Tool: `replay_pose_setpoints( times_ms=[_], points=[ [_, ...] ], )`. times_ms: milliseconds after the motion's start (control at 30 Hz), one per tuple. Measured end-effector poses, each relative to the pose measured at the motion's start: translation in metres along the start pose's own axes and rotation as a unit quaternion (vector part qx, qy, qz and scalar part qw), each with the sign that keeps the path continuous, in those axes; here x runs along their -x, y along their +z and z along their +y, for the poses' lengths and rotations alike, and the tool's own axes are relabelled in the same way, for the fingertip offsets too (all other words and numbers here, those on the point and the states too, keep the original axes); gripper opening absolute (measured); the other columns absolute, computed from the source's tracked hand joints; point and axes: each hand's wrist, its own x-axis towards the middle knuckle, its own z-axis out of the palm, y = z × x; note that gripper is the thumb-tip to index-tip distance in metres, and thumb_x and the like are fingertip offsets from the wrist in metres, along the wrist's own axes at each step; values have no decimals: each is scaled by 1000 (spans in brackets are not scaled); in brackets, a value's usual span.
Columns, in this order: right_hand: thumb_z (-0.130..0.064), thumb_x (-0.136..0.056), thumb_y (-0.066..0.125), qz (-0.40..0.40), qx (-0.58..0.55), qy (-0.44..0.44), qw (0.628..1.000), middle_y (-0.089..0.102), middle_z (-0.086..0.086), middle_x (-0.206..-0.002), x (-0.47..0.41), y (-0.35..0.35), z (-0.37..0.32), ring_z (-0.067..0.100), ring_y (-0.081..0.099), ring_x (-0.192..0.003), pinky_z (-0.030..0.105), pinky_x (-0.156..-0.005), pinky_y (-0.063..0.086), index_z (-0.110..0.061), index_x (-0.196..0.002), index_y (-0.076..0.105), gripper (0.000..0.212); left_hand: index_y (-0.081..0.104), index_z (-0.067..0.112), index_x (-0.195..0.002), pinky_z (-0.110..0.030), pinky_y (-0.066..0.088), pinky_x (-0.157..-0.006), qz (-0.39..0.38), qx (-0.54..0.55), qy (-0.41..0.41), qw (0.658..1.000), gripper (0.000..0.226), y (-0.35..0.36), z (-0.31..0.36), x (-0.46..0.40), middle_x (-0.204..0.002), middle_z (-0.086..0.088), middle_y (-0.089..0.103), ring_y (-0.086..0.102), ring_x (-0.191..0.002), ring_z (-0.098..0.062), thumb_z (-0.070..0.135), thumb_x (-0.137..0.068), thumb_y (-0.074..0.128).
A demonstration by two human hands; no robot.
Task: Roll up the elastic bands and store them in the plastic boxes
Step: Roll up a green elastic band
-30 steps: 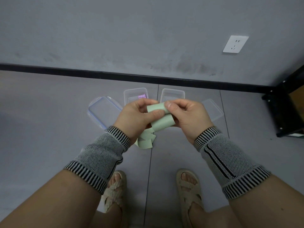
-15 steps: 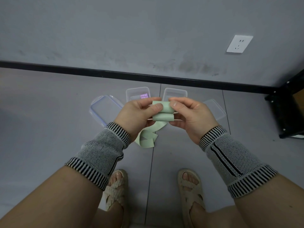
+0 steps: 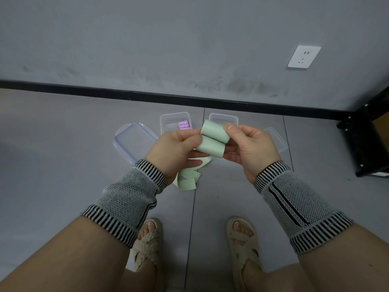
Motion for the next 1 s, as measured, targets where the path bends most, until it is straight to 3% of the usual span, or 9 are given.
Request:
replay_pose_setpoints(
  times_ms=[267,467,533,633,833,1000],
  points=[
    [-31,-90,61,-6,0,29,1000,68,14,-73,4,-2,-6,25,65,-64,28,-55,55,-7,-83,67,25,71,24,-80,-19,51,-60,41,-89,51,994,22,-1,-2,-2,-70,4,70,63,-67,-8,5,-86,61],
    [-22,-90,62,-22,-9,9,1000,71,19,-88,4,-1,-5,30,70,-76,34,-63,58,-7,-88,68,17,67,14,-88,-20,49,-59,43,-15,12,999,8,0,3,0,-73,0,68,63,-60,-7,10,-89,60],
    [-21,-90,62,-14,-42,6,999,71,20,-92,4,-1,-7,32,69,-80,36,-68,59,-7,-88,67,16,66,13,-87,-22,49,-61,40,11,-13,999,9,2,4,1,-80,-5,70,67,-67,-11,21,-89,61],
    [-23,-91,60,-10,-72,6,997,72,10,-83,6,1,-9,23,70,-73,30,-68,58,-9,-87,66,16,66,12,-89,-24,52,-63,24,12,-42,999,21,5,1,1,-85,-8,73,71,-79,-17,33,-88,61],
    [-28,-92,59,-13,-60,13,998,72,4,-77,7,2,-7,16,69,-69,26,-64,56,-10,-89,66,19,61,12,-79,-19,50,-58,60,3,-4,998,9,5,1,-3,-68,-2,67,62,-58,-8,12,-85,66],
    [-21,-89,64,5,-1,-34,999,72,2,-75,7,4,-4,15,69,-68,27,-62,56,-11,-88,66,10,61,11,-76,-18,49,-55,77,-42,38,995,11,7,2,-2,-66,-3,66,59,-57,-9,6,-83,67]
  ],
)
